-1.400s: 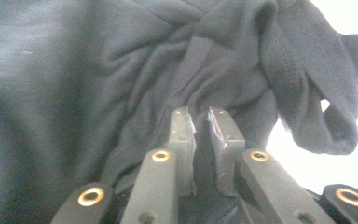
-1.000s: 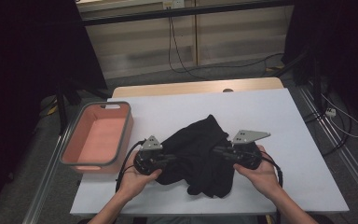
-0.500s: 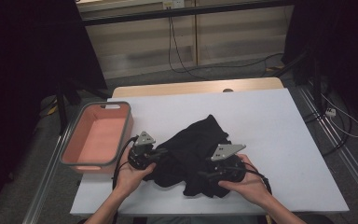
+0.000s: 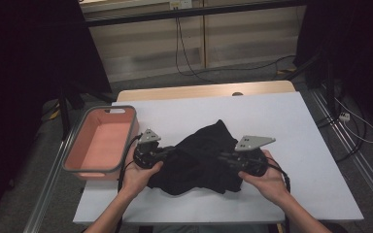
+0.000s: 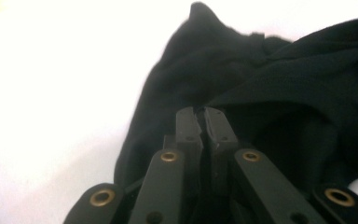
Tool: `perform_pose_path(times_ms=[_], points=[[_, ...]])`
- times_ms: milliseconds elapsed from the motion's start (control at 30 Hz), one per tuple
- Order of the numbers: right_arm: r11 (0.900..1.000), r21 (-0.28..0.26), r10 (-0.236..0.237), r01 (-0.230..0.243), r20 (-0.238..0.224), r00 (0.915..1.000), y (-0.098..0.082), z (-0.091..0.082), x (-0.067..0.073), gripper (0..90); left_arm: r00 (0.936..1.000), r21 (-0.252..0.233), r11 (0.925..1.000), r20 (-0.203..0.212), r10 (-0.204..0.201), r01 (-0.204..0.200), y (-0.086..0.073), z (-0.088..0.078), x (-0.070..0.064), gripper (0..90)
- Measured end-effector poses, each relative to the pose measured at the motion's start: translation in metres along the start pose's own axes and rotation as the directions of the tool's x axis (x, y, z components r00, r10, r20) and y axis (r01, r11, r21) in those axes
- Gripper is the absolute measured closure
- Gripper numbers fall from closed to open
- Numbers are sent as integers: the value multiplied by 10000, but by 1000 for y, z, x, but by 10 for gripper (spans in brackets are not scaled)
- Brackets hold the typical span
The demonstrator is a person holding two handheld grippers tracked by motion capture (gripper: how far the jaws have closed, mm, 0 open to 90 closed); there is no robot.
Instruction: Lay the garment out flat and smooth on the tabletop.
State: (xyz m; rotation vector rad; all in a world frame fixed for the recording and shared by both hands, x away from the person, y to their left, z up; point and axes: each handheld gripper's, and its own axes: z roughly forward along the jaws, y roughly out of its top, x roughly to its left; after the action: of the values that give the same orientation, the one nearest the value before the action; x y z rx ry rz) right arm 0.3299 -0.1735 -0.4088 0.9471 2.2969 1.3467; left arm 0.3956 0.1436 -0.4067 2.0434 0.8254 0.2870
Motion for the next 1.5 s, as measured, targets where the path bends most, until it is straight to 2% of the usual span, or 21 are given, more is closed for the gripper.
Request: perform_pose_path(times_ms=[167, 233, 367, 467, 533, 633, 733, 800, 900, 933, 1000, 1067, 1200, 1300, 1333, 1400, 1433, 1500], points=[[9995, -295, 153, -142, 373, 9992, 9, -4, -14, 824, 9998, -214, 9998, -194, -3, -1, 15, 5, 5, 860], [9990, -407, 201, -174, 659, 9976, 13, -5, -18, 825, 9998, -292, 9995, -177, -87, 82, 20, 8, 8, 860], [9994, -285, 195, -172, 827, 9964, 14, -4, -25, 892, 9994, -221, 9995, -273, -216, 210, 25, 17, 11, 860], [9999, 13, -156, 156, 436, 9989, 7, 0, -13, 871, 9980, -50, 9999, -615, -112, 109, 25, 27, 13, 860], [9994, 107, -329, 330, -113, 9994, 1, 3, -2, 869, 9971, 82, 9991, -639, -410, 416, 24, 34, 19, 860], [9966, 397, -695, 716, -518, 9962, -4, 7, 16, 870, 9952, 280, 9980, -814, -549, 574, 21, 43, 26, 860], [9943, 450, -919, 966, -969, 9910, -5, 8, 29, 863, 9948, 459, 9967, -798, -625, 663, 18, 49, 29, 851], [9916, 551, -1092, 1169, -1268, 9859, -7, 11, 36, 847, 9952, 515, 9963, -744, -644, 683, 16, 49, 28, 809], [9860, 945, -1231, 1376, -1455, 9817, -14, 23, 41, 778, 9954, 373, 9975, -771, -569, 599, 17, 46, 25, 699], [9828, 1142, -1292, 1453, -1375, 9820, -17, 27, 43, 698, 9953, 290, 9984, -857, -449, 476, 17, 44, 24, 636], [9782, 1531, -1243, 1400, -1081, 9863, -21, 37, 43, 523, 9938, 184, 9998, -1108, -53, 74, 17, 38, 21, 621], [9766, 1722, -1111, 1288, -1086, 9878, -24, 44, 44, 497, 9930, -40, 9998, -1162, -187, 184, 17, 32, 21, 590], [9655, 1948, -1596, 1729, -821, 9838, -25, 54, 48, 427, 9907, -451, 9986, -1317, -326, 269, 14, 24, 21, 572], [9674, 1843, -1655, 1740, -606, 9843, -23, 59, 47, 433, 9912, -420, 9989, -1293, -270, 217, 13, 24, 22, 571], [9656, 1890, -1720, 1786, -510, 9838, -23, 61, 47, 463, 9912, -428, 9987, -1283, -312, 259, 13, 24, 22, 567], [9605, 1940, -1974, 1994, -299, 9799, -26, 64, 49, 591, 9910, -456, 9985, -1287, -373, 317, 12, 24, 22, 558], [9603, 1878, -2040, 2062, -310, 9785, -27, 62, 48, 714, 9911, -411, 9988, -1291, -326, 275, 12, 24, 22, 555], [9722, 1482, -1775, 1815, -402, 9833, -24, 56, 44, 844, 9916, -408, 9989, -1262, -288, 238, 11, 23, 22, 551]])
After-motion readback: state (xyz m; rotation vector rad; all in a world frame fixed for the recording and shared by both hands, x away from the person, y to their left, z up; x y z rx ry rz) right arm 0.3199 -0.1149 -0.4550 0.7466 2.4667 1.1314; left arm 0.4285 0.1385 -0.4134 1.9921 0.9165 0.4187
